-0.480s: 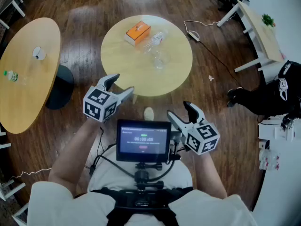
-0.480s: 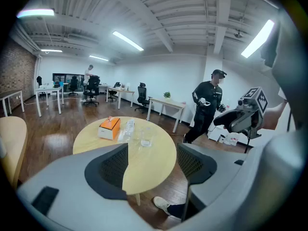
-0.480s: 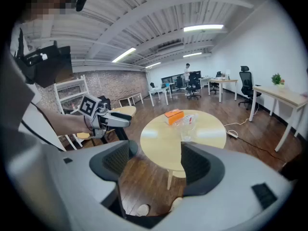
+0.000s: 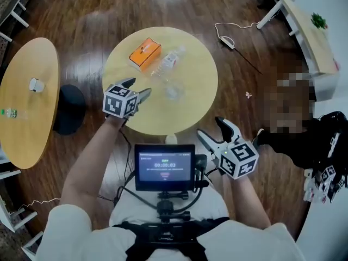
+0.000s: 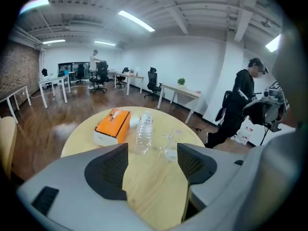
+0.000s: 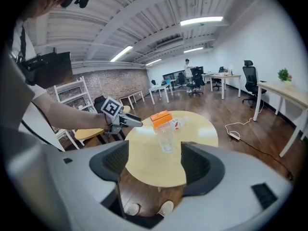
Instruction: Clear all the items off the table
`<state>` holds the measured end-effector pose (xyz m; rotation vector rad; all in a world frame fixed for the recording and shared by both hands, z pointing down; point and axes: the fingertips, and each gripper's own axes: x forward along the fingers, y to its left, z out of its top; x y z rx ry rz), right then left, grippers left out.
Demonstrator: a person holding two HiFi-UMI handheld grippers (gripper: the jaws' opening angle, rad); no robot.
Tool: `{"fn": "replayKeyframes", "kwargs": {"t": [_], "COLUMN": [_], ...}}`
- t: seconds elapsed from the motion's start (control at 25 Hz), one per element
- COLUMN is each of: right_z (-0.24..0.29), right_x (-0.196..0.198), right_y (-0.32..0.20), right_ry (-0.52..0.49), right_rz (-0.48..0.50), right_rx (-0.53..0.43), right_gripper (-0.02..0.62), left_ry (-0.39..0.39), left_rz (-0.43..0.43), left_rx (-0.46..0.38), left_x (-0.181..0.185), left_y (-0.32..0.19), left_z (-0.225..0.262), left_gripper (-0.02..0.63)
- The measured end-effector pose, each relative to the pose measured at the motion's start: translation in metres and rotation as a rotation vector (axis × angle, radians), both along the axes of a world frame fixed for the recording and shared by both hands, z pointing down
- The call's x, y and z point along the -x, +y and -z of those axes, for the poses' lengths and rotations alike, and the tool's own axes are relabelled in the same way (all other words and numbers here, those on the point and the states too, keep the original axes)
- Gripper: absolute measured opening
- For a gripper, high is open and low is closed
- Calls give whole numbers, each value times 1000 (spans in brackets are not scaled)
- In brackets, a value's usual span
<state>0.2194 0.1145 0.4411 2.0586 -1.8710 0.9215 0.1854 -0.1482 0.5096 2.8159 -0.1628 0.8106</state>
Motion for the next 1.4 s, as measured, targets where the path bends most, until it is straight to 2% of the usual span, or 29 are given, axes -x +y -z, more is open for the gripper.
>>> {"fn": "replayKeyframes", "kwargs": {"t": [0.28, 0.48, 0.6, 0.84, 1.12, 1.4], "right_z": [-20, -28, -34, -43, -49, -47], "right_x": [-46, -68, -77, -93, -91, -92], "right_y": [-7, -12, -7, 4, 0, -8], "right_ry": [-44, -65, -84, -108, -126, -115], "right_rz": [55, 45, 24, -26, -49, -2], "right_rx": [50, 61, 69, 87, 80, 68], "right_gripper": [350, 350, 350, 350, 350, 350], "left_ry": [-85, -181, -278, -418, -452, -361], "left_rz": [9, -62, -101, -103, -165, -207], "left_rx": [5, -18, -45, -38, -45, -100], "left_x": [-84, -132, -147, -154, -151, -159], "left_y": [-22, -26, -25, -25, -19, -11], "left_z": [-35, -59, -85, -123, -129, -88], "left_gripper": [324, 321, 321, 320, 294, 287]}}
